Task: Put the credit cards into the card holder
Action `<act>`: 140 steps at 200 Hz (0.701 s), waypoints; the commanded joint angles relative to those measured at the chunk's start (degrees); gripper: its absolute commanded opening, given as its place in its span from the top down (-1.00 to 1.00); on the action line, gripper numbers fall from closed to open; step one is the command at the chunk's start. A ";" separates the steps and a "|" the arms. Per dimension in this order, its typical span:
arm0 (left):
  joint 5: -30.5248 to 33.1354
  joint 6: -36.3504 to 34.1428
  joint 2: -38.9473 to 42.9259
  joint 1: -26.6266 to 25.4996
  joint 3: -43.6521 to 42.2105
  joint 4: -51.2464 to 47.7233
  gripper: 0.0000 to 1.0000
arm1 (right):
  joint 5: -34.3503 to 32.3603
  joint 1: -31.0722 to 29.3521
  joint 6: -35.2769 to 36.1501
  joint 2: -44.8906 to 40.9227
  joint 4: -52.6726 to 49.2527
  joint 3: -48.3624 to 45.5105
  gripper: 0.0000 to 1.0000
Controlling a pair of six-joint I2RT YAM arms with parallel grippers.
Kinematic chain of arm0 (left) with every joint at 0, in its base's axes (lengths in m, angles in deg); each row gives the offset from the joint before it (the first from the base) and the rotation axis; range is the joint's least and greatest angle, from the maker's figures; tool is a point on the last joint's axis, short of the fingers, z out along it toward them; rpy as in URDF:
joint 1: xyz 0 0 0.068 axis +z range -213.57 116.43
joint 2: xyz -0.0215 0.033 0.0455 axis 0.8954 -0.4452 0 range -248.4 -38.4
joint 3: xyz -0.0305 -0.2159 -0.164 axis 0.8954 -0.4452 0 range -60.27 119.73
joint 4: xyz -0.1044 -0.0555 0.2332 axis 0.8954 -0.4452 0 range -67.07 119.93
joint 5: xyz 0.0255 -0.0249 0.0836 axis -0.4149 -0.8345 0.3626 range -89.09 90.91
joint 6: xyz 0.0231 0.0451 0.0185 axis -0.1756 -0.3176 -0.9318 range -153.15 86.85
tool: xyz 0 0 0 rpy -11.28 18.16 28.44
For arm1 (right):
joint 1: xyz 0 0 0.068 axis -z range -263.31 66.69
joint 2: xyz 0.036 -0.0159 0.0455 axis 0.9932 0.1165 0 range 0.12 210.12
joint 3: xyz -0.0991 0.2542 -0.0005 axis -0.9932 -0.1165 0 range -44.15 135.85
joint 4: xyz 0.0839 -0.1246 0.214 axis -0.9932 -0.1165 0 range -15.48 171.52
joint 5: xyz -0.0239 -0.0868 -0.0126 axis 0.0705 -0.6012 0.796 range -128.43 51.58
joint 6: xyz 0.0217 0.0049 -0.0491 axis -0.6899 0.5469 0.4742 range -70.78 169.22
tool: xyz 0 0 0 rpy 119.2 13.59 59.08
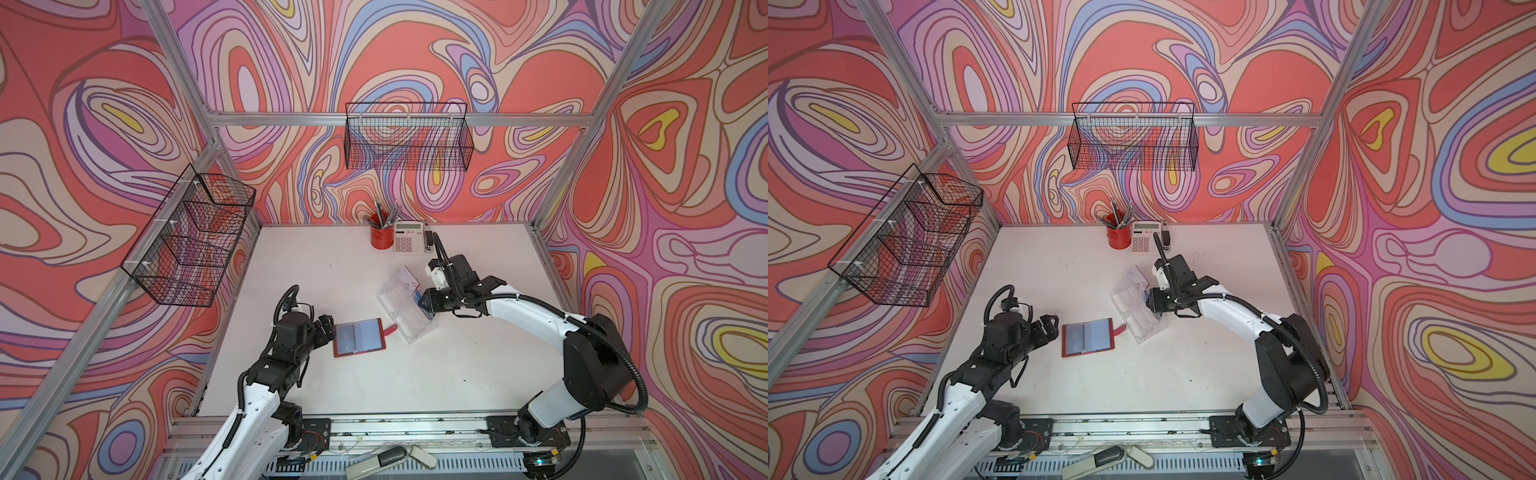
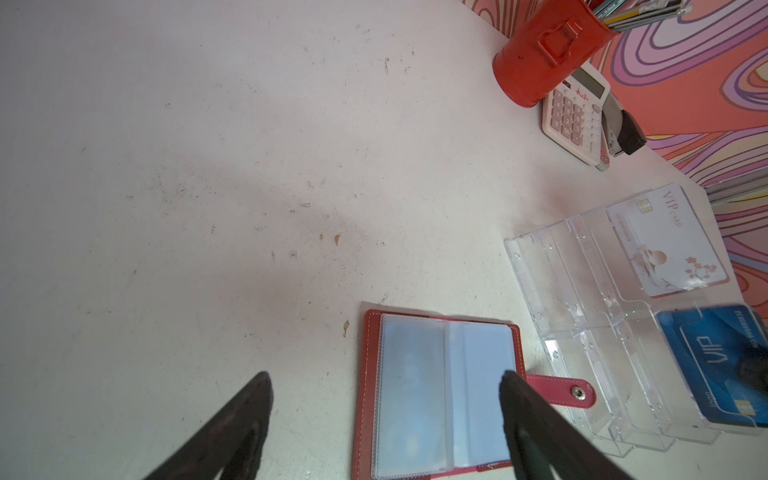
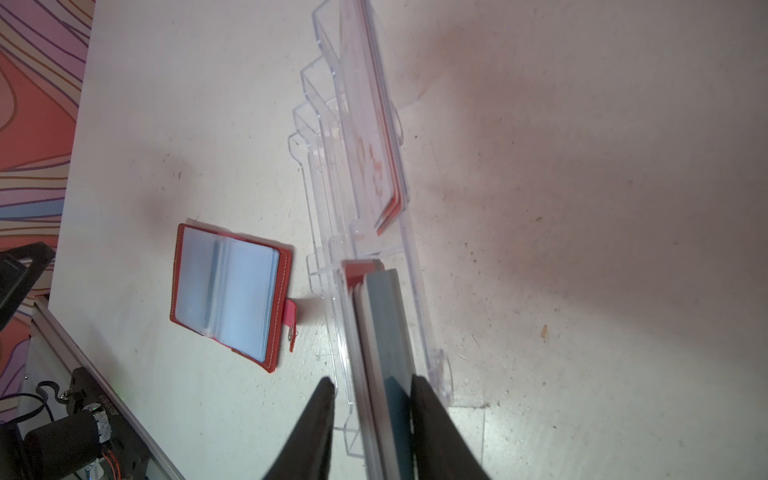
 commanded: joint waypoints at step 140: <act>0.95 -0.50 0.78 0.25 0.08 -0.19 -0.75 | 0.83 -0.36 -0.38 -3.63 -1.15 2.50 0.41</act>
